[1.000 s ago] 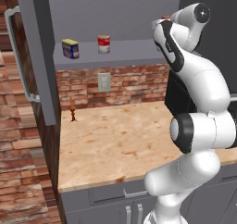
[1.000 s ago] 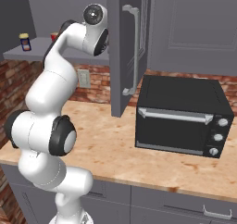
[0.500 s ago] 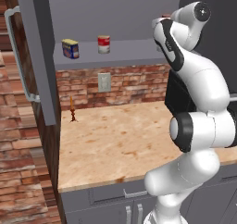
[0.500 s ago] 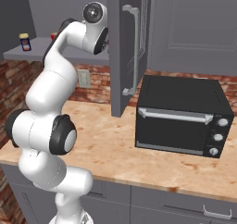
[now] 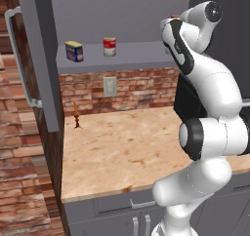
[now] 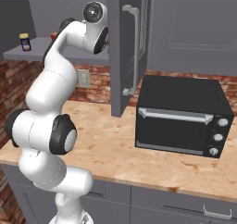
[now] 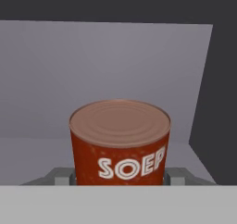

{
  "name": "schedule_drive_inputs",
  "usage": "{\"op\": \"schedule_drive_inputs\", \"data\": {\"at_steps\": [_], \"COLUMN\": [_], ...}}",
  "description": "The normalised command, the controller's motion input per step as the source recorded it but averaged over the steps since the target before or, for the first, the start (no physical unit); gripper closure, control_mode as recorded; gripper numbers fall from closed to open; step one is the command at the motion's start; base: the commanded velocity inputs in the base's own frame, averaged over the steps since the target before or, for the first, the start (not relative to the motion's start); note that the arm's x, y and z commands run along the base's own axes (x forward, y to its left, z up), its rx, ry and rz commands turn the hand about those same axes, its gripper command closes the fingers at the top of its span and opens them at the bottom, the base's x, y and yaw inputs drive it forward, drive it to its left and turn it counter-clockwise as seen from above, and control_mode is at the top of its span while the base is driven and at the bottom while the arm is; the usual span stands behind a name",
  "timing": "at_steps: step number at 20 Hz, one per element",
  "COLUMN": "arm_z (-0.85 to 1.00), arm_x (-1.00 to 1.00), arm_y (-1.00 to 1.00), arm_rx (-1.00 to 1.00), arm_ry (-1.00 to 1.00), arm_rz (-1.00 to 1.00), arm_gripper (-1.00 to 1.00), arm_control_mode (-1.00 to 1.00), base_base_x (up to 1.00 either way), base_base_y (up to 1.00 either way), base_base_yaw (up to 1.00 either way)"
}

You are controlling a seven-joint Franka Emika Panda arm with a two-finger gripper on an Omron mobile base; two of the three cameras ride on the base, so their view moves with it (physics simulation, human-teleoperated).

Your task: Stack two cans on top of the other two cans in the cabinet.

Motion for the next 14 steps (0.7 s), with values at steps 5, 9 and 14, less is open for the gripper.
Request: {"op": "schedule_drive_inputs", "data": {"at_steps": [5,9,14], "arm_z": [0.0,-0.03,-0.06], "arm_x": [0.0,0.0,0.0], "arm_y": [0.0,0.0,0.0], "arm_rx": [0.0,0.0,0.0], "arm_ry": [0.0,0.0,0.0], "arm_rz": [0.0,0.0,0.0], "arm_gripper": [1.0,1.0,1.0], "arm_control_mode": [-1.0,-1.0,-1.0], "base_base_x": [0.0,0.0,0.0], "base_base_y": [0.0,0.0,0.0], "base_base_yaw": [0.0,0.0,0.0]}}
